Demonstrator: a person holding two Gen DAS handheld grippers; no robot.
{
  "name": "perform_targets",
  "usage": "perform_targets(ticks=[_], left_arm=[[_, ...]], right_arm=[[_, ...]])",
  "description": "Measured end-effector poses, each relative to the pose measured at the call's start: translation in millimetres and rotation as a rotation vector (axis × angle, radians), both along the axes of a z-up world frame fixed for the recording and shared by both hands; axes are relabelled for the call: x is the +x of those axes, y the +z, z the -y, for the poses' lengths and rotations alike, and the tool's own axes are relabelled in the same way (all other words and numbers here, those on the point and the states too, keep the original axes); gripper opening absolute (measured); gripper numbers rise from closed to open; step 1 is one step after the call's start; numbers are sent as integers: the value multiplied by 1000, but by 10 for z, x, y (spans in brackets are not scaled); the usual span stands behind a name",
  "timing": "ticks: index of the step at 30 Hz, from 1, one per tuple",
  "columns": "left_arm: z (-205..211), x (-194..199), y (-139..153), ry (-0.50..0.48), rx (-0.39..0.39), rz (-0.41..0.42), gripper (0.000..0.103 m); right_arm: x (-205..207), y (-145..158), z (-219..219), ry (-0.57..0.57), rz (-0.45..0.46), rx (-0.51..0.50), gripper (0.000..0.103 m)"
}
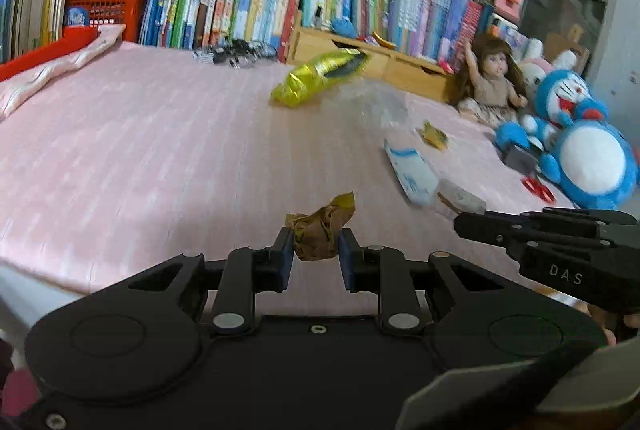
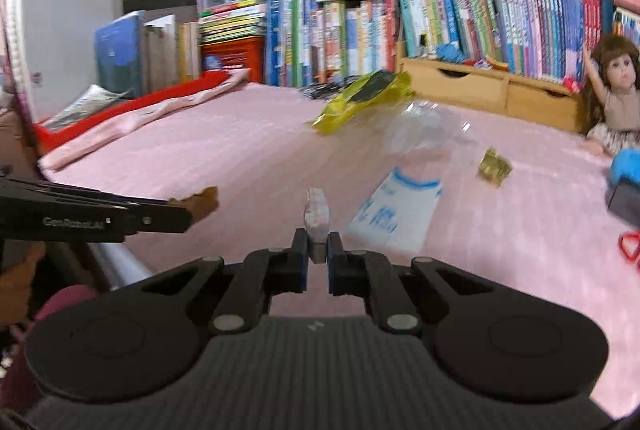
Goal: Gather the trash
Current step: 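Lower the brown paper and white bag past the table edge into the bin, then open the left tool to drop the brown paper and raise both tools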
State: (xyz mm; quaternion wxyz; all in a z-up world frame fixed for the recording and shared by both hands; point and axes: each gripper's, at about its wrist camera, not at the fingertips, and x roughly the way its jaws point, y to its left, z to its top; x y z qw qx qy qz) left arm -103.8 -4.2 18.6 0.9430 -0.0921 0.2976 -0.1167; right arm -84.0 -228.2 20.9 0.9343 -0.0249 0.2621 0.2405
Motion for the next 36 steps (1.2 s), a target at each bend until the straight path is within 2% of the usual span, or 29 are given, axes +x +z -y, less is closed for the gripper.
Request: perform_targets(ticks=[3,5,11,16,20,23,31,32,33,34,36], left_arm=[[4,-283,-34,-34,33,-34,23],[6,-443,-90,-54,40,-85,23],[47,-693,-353,-106,82,-221,23],[75,-690,-623,-113,100,-345,23],[117,-676,-753,-127,138,-398,23],[129,-664,-850,-131,133,-454,23],[134,-687,-988,-136,145,-508,23],[155,-662,-984,-136,147,-509,28],[169,-644,-982,-136,148,-510,31],[167,-631,-976,-134,147,-510,38],[180,-620,-959,-131,148,-508,40]], right_arm=[[-229,-62,6,44,-41,3,13],[-360,-117,-3,63,-69,-2,13],[-598,-416,-28,67,-184,-11,13],[-681,-674,-29,48,-273,-11,14],[-731,-849,-61,52,-334,-18,14],[-759,-932,-105,66,-360,-26,15],[-761,-1005,-144,69,-398,-20,20],[-756,-1007,-144,68,-400,-17,21],[-753,-1006,-140,66,-401,-17,34],[-750,-1005,-137,62,-399,-14,40],[-741,-1000,-139,56,-398,-6,45]])
